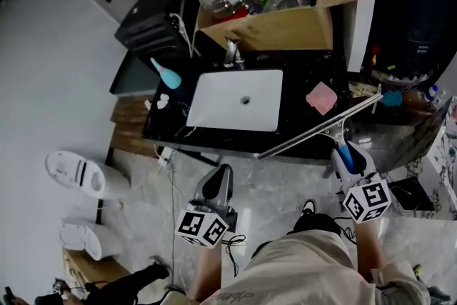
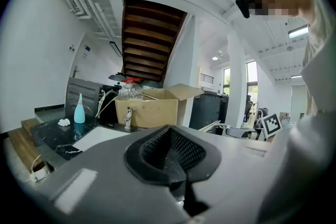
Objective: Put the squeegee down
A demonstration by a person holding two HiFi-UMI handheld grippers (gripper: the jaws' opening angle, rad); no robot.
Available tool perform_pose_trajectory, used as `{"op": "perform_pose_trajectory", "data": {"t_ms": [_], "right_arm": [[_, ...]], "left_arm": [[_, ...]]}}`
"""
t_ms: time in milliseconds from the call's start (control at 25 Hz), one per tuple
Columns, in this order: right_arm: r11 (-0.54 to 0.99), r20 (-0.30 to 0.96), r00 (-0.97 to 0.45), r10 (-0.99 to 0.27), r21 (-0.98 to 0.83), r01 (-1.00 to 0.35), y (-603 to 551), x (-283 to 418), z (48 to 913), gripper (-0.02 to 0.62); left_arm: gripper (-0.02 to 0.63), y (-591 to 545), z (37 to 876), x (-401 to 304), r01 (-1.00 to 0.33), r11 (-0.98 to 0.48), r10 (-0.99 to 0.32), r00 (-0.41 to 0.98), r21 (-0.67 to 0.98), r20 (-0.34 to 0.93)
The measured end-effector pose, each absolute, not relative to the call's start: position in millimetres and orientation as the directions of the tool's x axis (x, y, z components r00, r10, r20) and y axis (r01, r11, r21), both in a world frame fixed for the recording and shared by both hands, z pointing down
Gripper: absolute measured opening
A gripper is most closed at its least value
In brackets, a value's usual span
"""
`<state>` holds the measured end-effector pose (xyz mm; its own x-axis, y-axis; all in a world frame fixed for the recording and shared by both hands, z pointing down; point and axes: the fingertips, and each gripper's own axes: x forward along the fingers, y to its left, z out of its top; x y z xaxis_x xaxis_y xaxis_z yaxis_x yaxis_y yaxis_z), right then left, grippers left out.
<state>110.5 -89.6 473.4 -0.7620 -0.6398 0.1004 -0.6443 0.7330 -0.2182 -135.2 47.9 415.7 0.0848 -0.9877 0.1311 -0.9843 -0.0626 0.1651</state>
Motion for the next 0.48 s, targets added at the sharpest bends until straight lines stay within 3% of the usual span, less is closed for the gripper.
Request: {"op": "perform_pose_trajectory", "data": {"t_ms": [480], "right_arm": [[0.689,0.164,-0.725,-0.669,-0.230,-0.687,-151,97,494,0.132]], "left_arm": [[0.014,-22,429,-162,-0.980,-0.098,-0.977,0.128,0.176,0.169]]}}
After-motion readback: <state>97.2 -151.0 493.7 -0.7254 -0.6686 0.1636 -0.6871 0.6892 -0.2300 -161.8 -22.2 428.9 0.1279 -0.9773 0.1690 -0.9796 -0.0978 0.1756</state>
